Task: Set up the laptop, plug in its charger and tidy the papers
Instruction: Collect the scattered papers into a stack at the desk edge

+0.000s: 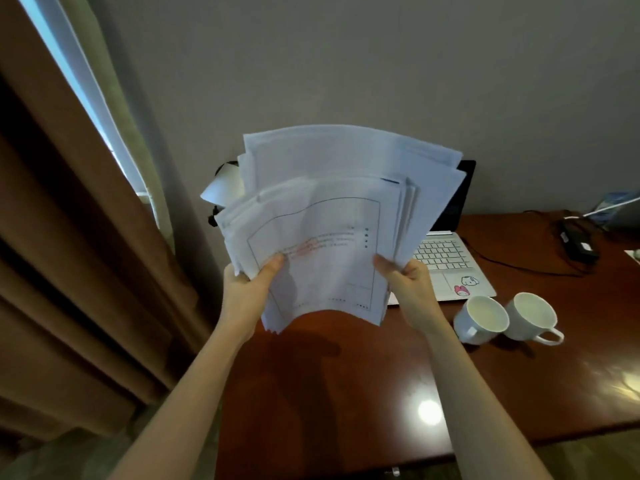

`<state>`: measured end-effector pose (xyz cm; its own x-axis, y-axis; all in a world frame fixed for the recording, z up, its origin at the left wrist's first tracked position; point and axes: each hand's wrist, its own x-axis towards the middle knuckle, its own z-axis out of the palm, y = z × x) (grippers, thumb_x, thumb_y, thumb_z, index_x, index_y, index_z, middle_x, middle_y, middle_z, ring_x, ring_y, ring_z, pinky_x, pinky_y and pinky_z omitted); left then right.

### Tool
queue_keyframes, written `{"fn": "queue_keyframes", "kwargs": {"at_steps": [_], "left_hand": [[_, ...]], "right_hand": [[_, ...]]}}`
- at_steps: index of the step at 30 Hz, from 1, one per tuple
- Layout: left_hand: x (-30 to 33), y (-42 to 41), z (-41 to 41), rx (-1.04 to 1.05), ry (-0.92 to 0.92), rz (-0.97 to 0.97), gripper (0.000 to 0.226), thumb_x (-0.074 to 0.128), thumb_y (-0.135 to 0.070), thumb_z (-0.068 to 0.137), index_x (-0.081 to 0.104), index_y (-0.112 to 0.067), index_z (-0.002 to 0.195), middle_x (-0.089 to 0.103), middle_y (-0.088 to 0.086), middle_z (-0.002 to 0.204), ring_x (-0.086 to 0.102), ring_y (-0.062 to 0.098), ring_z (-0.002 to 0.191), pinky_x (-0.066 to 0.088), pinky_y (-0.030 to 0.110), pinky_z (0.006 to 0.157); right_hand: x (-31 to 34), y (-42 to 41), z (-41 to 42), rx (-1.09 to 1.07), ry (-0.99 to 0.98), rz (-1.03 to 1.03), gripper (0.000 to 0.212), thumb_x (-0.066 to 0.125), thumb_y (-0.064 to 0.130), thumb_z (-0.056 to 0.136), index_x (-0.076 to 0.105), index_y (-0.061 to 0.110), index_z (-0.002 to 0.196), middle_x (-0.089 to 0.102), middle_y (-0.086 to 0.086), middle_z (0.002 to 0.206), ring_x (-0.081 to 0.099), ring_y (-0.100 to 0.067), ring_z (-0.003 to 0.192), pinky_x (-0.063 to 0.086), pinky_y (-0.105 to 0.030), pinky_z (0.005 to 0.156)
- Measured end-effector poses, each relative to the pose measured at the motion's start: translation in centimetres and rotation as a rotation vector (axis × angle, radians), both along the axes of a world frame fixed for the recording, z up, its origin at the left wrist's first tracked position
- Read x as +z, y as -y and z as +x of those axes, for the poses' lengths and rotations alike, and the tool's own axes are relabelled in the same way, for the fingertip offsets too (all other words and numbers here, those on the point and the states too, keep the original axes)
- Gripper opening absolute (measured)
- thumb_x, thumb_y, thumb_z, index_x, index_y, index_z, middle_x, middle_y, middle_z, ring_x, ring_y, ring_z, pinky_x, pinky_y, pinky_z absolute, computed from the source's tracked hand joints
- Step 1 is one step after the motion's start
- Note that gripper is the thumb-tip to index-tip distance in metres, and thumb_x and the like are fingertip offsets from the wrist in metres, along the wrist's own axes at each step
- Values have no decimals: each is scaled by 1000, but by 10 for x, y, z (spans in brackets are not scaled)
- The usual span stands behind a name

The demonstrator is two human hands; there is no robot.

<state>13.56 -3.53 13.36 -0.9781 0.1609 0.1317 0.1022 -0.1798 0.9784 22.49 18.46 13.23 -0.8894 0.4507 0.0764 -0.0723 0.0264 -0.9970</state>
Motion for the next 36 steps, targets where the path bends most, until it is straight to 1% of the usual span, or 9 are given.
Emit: {"fn": "queue_keyframes", "kwargs": {"at_steps": [2, 5, 8, 12, 17, 22, 29, 33, 36], "left_hand": [[2, 3, 1, -46, -14, 28, 22, 72, -24, 77, 63, -35, 94, 71, -11, 95, 66, 9, 93, 55, 20, 72], [-2, 4, 7, -133, -29, 30, 32, 82, -34, 64, 70, -23, 93, 75, -4, 91, 71, 14, 88, 59, 27, 72], [-4, -3, 12, -149, -82, -54, 54, 73, -44, 62, 62, -18, 108, 69, -1, 102, 69, 15, 94, 58, 23, 68], [-7, 3, 1, -163, -107, -106, 54, 79, -41, 58, 57, -31, 107, 65, -7, 104, 66, 8, 96, 58, 20, 67], [-20, -5, 5, -202, -38, -207, 52, 80, -33, 57, 58, -30, 104, 65, -8, 103, 65, 13, 99, 59, 25, 76], [-9, 1, 0, -182, -77, -53, 61, 79, -56, 50, 60, -28, 101, 68, -8, 98, 69, 6, 90, 56, 16, 65], [-1, 0, -5, -4, -175, 5, 38, 56, -49, 74, 62, -20, 96, 69, -11, 86, 65, 5, 84, 53, 18, 67], [6, -20, 3, 144, -173, -129, 38, 52, -54, 76, 66, -19, 79, 61, -16, 68, 56, -11, 73, 43, 10, 68], [3, -28, 8, 280, -134, -124, 32, 56, -40, 87, 64, -13, 72, 56, -13, 59, 54, -12, 64, 40, 0, 58]], "right_hand": [[-1, -5, 4, 24, -14, -34, 15, 66, 32, 80, 76, 23, 87, 77, -2, 95, 72, -24, 94, 61, -34, 74], [-8, -13, 11, 4, -53, -82, 18, 75, 16, 75, 77, 29, 87, 78, 6, 91, 73, -12, 89, 57, -19, 69], [-12, -20, 18, 52, -20, -68, 30, 86, 22, 62, 76, 32, 88, 78, 4, 89, 74, -14, 85, 58, -22, 64], [-13, -38, 23, 101, 26, -76, 28, 80, 26, 58, 76, 26, 85, 78, 1, 90, 73, -20, 89, 58, -25, 67], [-14, -28, 16, 238, 80, -46, 55, 82, 28, 51, 66, 24, 103, 76, 3, 95, 71, -16, 94, 58, -27, 72], [-8, -32, 14, 264, 70, -66, 31, 80, 22, 57, 75, 28, 87, 77, 4, 88, 72, -12, 87, 55, -29, 72], [-8, -27, 23, 224, 65, -84, 26, 77, 33, 55, 78, 30, 81, 77, 5, 85, 73, -11, 83, 56, -20, 65], [-12, -14, 26, 232, 66, -61, 36, 82, 25, 55, 75, 28, 90, 77, 3, 89, 72, -14, 88, 56, -22, 68], [-14, -12, 31, 186, 82, -64, 31, 79, 15, 59, 76, 26, 87, 77, 4, 87, 72, -10, 85, 56, -21, 67]]}}
